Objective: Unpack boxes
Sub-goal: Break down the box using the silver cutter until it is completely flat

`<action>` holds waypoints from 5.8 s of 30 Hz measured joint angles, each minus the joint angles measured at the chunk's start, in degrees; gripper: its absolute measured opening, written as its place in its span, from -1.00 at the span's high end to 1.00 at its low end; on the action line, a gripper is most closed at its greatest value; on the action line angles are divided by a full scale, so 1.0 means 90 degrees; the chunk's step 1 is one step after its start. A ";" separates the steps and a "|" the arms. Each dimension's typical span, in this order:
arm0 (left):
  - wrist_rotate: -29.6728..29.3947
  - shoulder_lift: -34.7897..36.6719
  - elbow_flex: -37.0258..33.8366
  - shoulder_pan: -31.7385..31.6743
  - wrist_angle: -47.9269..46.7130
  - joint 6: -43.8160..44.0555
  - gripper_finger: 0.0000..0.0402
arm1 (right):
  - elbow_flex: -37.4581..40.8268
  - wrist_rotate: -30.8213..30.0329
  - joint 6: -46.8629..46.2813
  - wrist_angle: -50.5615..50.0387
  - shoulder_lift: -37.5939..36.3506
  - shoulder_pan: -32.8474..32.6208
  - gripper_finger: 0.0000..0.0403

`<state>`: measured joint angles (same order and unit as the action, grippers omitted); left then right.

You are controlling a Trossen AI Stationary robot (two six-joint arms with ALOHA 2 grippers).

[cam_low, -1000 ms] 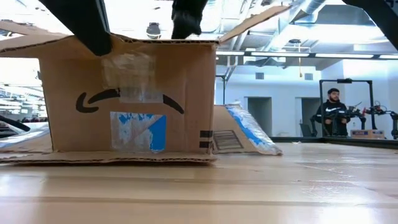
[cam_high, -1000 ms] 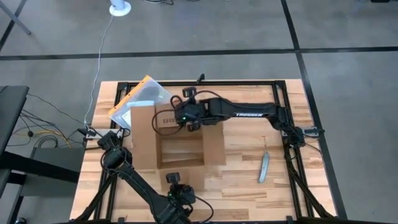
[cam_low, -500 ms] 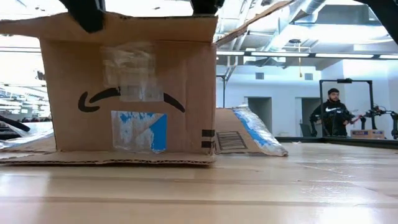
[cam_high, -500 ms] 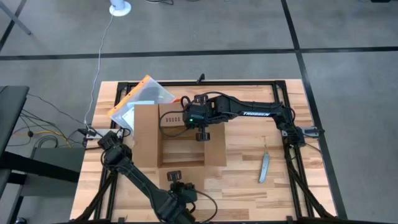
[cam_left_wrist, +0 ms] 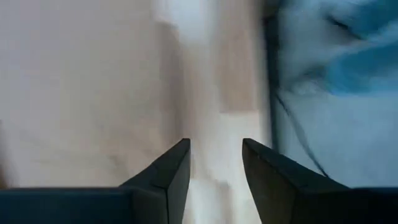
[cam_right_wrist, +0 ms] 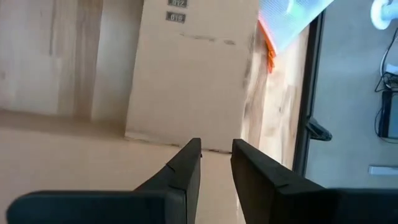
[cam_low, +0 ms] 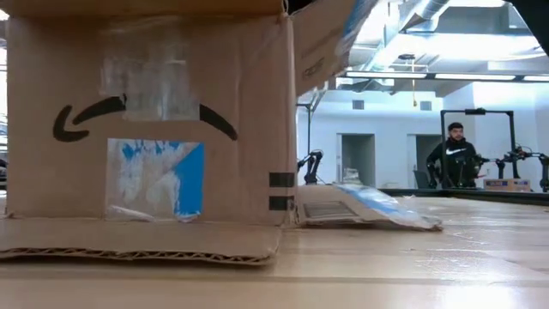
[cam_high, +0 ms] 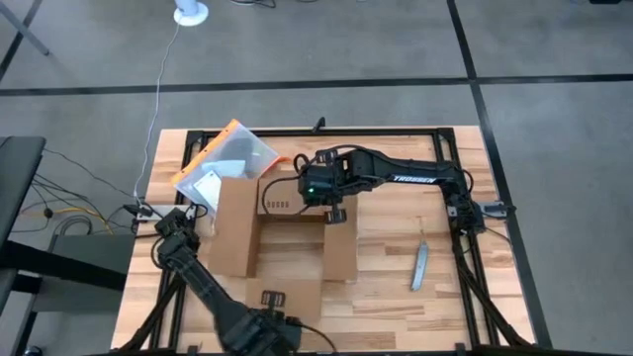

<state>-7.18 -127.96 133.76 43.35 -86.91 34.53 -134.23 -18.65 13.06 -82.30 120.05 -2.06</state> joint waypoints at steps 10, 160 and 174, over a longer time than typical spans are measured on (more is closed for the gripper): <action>0.0954 0.0940 0.0120 -0.0013 0.0397 0.1565 0.34 | 0.0001 0.0100 0.0107 -0.0400 -0.0023 0.0030 0.61; 0.0182 0.2312 -0.1810 -0.6850 0.0867 -0.5046 1.00 | 0.5767 0.1289 -0.5715 0.4978 -0.1957 -0.2055 0.63; 0.0629 0.2702 -0.1810 -0.6782 0.0874 -0.4611 1.00 | 0.5774 0.1109 -0.5978 0.5045 -0.1950 -0.2026 0.63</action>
<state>-1.52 -103.64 117.47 -17.69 -79.05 -6.97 -82.26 -8.67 -40.74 -36.89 102.50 -20.29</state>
